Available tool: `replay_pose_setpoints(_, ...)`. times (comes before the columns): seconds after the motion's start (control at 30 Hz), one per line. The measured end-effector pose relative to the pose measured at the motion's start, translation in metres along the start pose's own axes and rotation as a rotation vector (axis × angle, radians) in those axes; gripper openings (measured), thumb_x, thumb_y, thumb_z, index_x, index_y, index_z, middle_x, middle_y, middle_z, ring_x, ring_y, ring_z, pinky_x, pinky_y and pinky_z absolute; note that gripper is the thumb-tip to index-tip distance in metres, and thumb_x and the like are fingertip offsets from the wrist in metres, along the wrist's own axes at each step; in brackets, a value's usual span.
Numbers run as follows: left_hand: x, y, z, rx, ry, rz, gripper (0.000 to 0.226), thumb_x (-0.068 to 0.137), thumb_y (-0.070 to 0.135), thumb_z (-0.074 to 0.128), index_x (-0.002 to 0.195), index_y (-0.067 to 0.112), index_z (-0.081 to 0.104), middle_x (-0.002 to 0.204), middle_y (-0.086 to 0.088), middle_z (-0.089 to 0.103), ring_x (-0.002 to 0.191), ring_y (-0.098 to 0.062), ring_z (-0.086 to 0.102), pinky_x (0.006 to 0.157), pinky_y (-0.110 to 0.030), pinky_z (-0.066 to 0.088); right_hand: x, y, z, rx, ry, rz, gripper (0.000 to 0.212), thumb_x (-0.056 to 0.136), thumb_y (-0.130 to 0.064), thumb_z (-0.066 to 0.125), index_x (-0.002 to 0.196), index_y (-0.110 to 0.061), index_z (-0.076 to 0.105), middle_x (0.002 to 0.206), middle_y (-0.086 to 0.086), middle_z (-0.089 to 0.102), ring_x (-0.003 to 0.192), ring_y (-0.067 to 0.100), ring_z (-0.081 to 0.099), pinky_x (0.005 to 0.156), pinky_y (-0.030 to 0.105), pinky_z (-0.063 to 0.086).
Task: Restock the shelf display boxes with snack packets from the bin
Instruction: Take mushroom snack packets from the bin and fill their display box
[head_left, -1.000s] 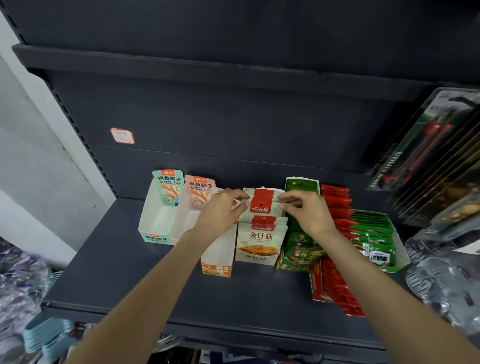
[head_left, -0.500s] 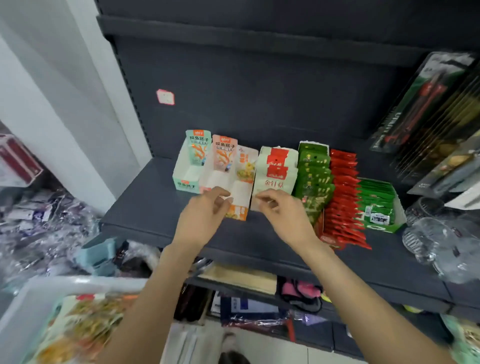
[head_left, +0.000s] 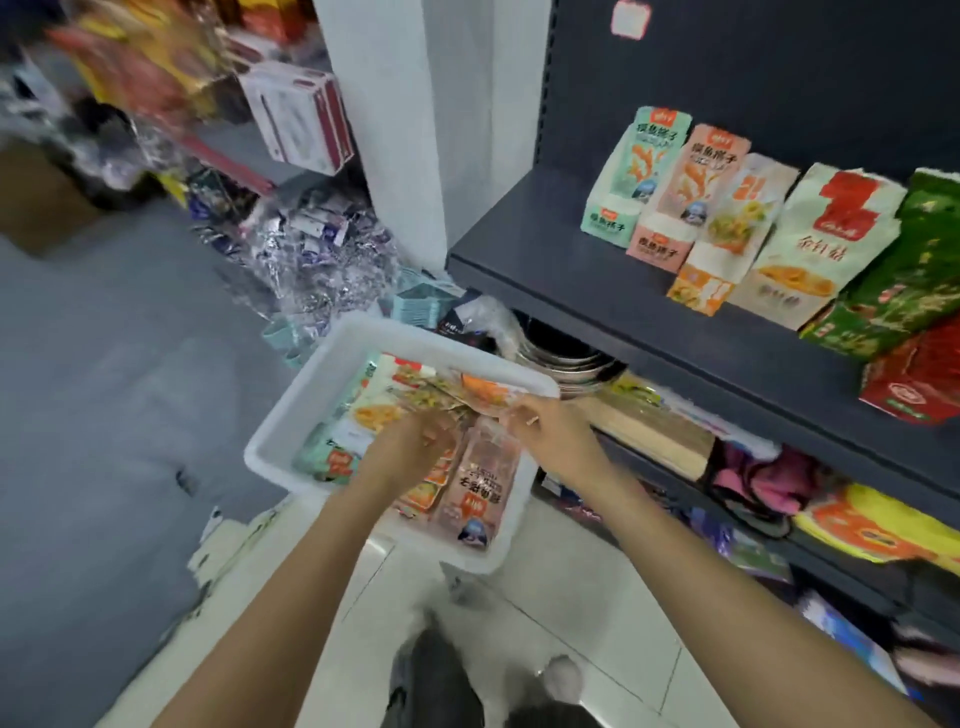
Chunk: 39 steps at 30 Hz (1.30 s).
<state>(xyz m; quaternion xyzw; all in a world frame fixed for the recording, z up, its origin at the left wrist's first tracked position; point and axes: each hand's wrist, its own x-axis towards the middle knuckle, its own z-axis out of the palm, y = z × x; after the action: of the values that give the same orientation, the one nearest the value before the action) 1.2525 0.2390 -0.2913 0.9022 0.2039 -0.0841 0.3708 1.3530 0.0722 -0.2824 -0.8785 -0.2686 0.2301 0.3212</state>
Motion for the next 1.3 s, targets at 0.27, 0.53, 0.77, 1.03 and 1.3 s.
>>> replay_pose_setpoints(0.27,0.009,-0.12,-0.062,-0.103,0.015,-0.158,0.023,0.093,0.026,0.054,0.111,0.016,0.063,0.103,-0.004,0.067,0.094,-0.017,0.062,0.084,-0.029,0.049,0.048,-0.05,0.102,0.006,0.008,0.144,0.028,0.093,-0.026,0.057,0.117,-0.012,0.062,0.122,0.007,0.061,0.11,0.021,0.056,0.091,0.032,0.043)
replay_pose_setpoints(0.53,0.061,-0.155,-0.071,-0.056,-0.071,-0.085,0.043,0.091,0.025,0.059,0.132,0.014,0.05,0.135,-0.007,0.052,0.118,-0.024,0.053,0.098,-0.03,0.039,0.077,-0.055,0.136,-0.093,0.053,0.255,0.061,0.094,-0.038,0.052,0.148,-0.024,0.028,0.157,0.001,0.019,0.144,0.021,0.016,0.115,0.039,0.018)
replay_pose_setpoints(0.77,0.091,-0.169,-0.048,0.008,-0.164,-0.127,0.084,0.081,0.03,0.071,0.147,0.011,0.023,0.144,-0.013,0.036,0.13,-0.032,0.036,0.108,-0.044,0.03,0.093,-0.043,0.147,-0.054,-0.024,0.286,0.061,0.094,-0.045,0.049,0.148,-0.027,0.026,0.159,-0.004,0.012,0.145,0.019,0.012,0.116,0.041,0.018)
replay_pose_setpoints(1.03,0.096,-0.175,-0.046,-0.128,-0.084,-0.158,0.052,0.077,0.01,0.074,0.126,0.012,0.056,0.119,-0.015,0.053,0.111,-0.03,0.051,0.094,-0.033,0.041,0.089,-0.042,0.153,-0.072,-0.03,0.297,0.053,0.099,-0.045,0.032,0.148,-0.027,0.025,0.158,-0.002,0.016,0.144,0.021,0.015,0.115,0.039,0.017)
replay_pose_setpoints(1.3,0.089,-0.157,-0.069,-0.151,0.067,-0.173,0.036,0.086,-0.002,0.057,0.119,0.009,0.05,0.117,-0.013,0.063,0.095,-0.024,0.059,0.068,-0.025,0.043,0.092,-0.049,0.146,-0.033,-0.056,0.326,0.052,0.1,-0.043,0.034,0.147,-0.023,0.03,0.157,0.001,0.019,0.144,0.022,0.017,0.116,0.039,0.018)
